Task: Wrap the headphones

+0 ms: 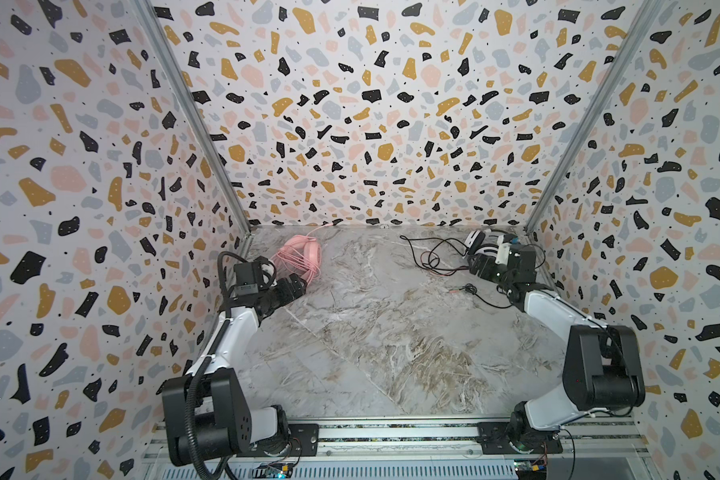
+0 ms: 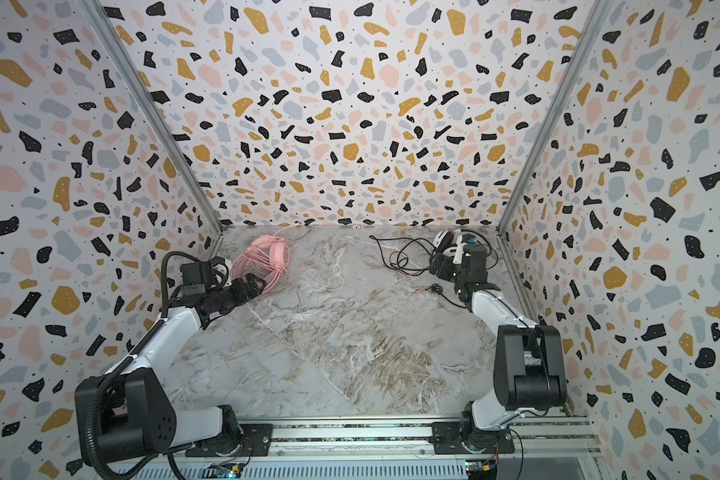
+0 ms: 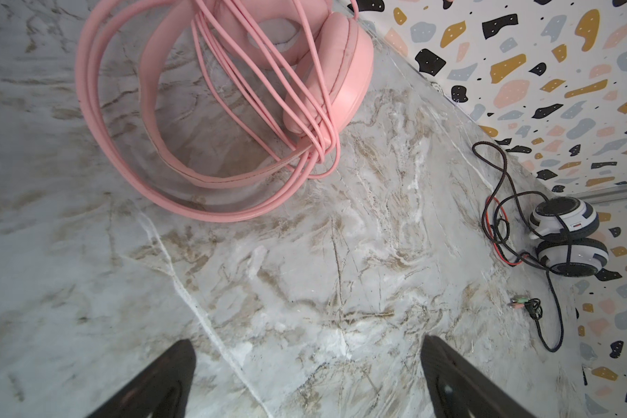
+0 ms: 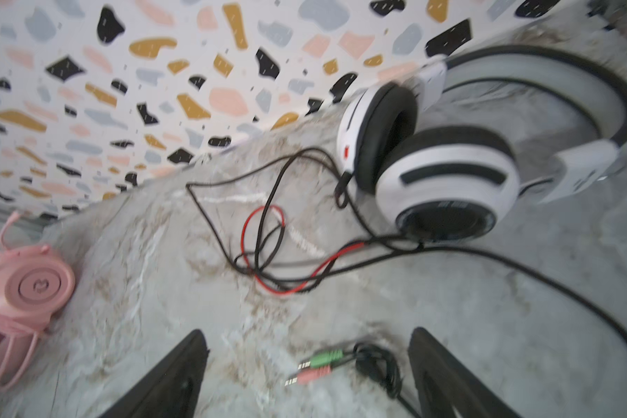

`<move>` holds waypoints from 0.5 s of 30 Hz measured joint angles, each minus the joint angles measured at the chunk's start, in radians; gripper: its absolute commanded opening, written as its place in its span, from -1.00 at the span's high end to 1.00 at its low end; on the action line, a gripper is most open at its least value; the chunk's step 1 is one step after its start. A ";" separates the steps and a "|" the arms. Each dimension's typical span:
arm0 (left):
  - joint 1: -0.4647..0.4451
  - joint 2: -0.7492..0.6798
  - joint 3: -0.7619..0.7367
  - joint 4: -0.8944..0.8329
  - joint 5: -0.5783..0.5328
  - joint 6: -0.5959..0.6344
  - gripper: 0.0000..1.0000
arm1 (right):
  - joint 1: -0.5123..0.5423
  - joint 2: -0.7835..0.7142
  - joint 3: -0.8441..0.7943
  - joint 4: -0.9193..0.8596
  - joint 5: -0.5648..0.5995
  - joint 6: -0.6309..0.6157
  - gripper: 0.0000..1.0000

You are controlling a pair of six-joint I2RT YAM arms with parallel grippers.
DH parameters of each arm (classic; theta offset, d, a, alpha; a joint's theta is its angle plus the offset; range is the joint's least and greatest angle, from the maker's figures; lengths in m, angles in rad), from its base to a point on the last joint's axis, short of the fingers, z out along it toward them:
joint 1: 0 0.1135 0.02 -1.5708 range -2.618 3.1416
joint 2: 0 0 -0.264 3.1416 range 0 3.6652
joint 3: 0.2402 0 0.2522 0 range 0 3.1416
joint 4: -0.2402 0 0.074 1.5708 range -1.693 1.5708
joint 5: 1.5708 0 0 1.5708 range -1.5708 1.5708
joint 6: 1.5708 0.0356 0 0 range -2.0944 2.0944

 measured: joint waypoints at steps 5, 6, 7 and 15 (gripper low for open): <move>-0.001 -0.090 -0.007 -0.001 -0.015 0.004 -0.96 | -0.071 0.204 0.262 -0.122 0.100 0.093 -0.78; -0.001 -0.109 -0.008 0.001 -0.018 0.005 -0.95 | -0.078 0.244 0.310 -0.143 0.118 0.114 -0.78; -0.001 -0.122 -0.008 0.003 -0.019 0.005 -0.95 | -0.085 0.275 0.344 -0.157 0.127 0.137 -0.77; -0.002 -0.106 -0.011 0.002 -0.018 0.008 -0.94 | -0.188 0.380 0.372 -0.186 0.113 0.369 -0.74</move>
